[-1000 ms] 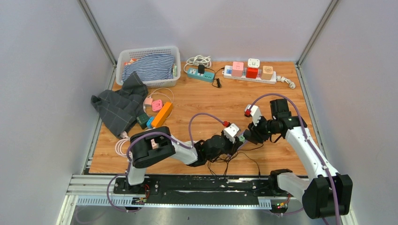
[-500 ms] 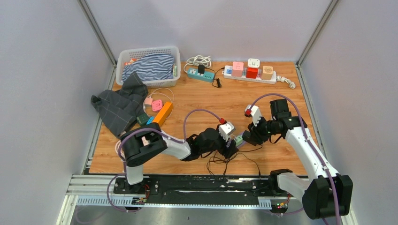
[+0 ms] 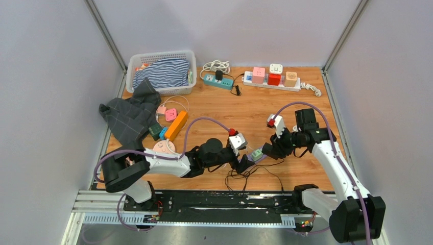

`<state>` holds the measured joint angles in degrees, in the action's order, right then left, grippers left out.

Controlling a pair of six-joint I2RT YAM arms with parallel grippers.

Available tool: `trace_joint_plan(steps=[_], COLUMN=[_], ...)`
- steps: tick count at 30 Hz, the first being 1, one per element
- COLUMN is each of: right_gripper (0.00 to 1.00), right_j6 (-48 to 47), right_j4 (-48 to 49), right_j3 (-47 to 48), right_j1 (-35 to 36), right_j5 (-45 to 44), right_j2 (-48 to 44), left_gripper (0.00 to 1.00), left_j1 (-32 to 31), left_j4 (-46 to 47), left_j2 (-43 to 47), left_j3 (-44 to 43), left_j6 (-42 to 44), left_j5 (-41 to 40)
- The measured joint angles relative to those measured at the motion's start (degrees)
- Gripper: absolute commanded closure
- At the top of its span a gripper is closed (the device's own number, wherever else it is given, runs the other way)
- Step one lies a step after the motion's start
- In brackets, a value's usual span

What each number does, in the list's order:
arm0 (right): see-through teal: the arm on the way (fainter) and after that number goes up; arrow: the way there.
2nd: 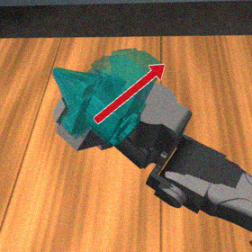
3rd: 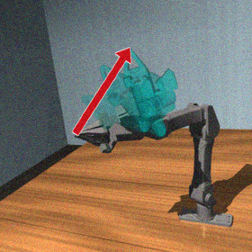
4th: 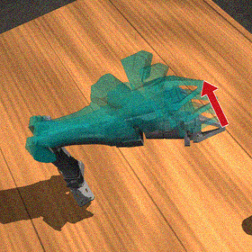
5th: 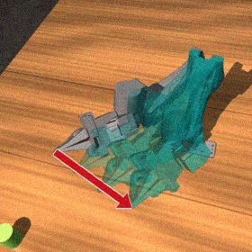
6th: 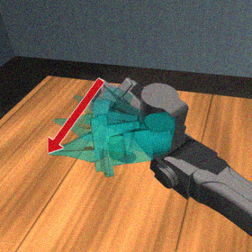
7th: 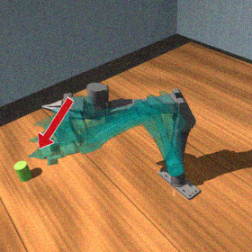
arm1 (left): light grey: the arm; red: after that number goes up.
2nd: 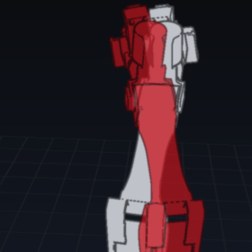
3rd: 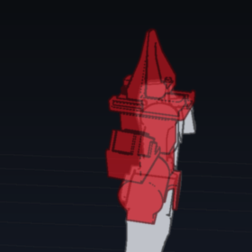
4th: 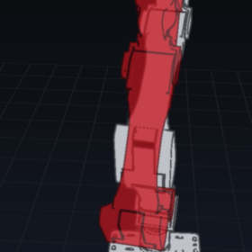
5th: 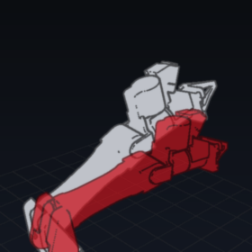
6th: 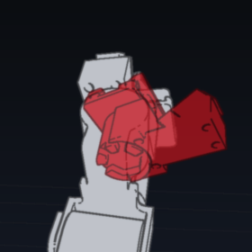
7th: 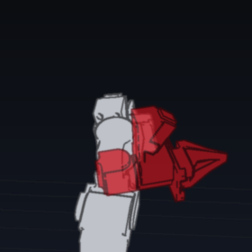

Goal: Pull the plug off the socket
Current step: Remove the plug from the socket, then place the plug at the center of the board.

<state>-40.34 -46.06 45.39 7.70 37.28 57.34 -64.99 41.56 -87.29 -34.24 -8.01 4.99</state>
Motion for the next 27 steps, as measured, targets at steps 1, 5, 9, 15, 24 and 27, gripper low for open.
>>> trace_joint_plan(steps=[1, 5, 9, 15, 24, 27], right_gripper=[1.0, 1.0, 1.0, 1.0, 1.0, 1.0], right_j6=[-0.2, -1.3, -1.9, -3.5, -16.7, -23.7], right_j4=[-0.4, -2.3, -3.7, -5.8, -14.0, -17.2], right_j3=[0.3, 1.2, 1.7, 2.9, 6.1, 4.8], right_j1=[0.0, 0.0, 0.0, -0.1, -0.3, -0.3], right_j5=[0.8, 4.4, 6.2, 8.7, 21.0, 24.3], right_j2=[-0.4, -1.9, -2.1, -3.1, -3.8, -3.8], left_gripper=[0.15, 0.0, 0.0, 0.01, 0.12, 0.09], left_j1=[0.0, 0.0, 0.0, 0.4, 0.7, 0.7], left_j4=[-0.4, -1.3, -1.3, -1.6, -3.1, -3.4], left_j2=[1.3, 8.1, 16.3, 23.7, 22.6, 19.7], left_j3=[0.7, 3.2, 5.3, 8.0, 7.8, 6.6], left_j6=[0.7, 3.2, 4.4, 5.9, 7.2, 8.8], left_j5=[0.3, 1.2, 0.8, 2.2, 10.4, 14.0])
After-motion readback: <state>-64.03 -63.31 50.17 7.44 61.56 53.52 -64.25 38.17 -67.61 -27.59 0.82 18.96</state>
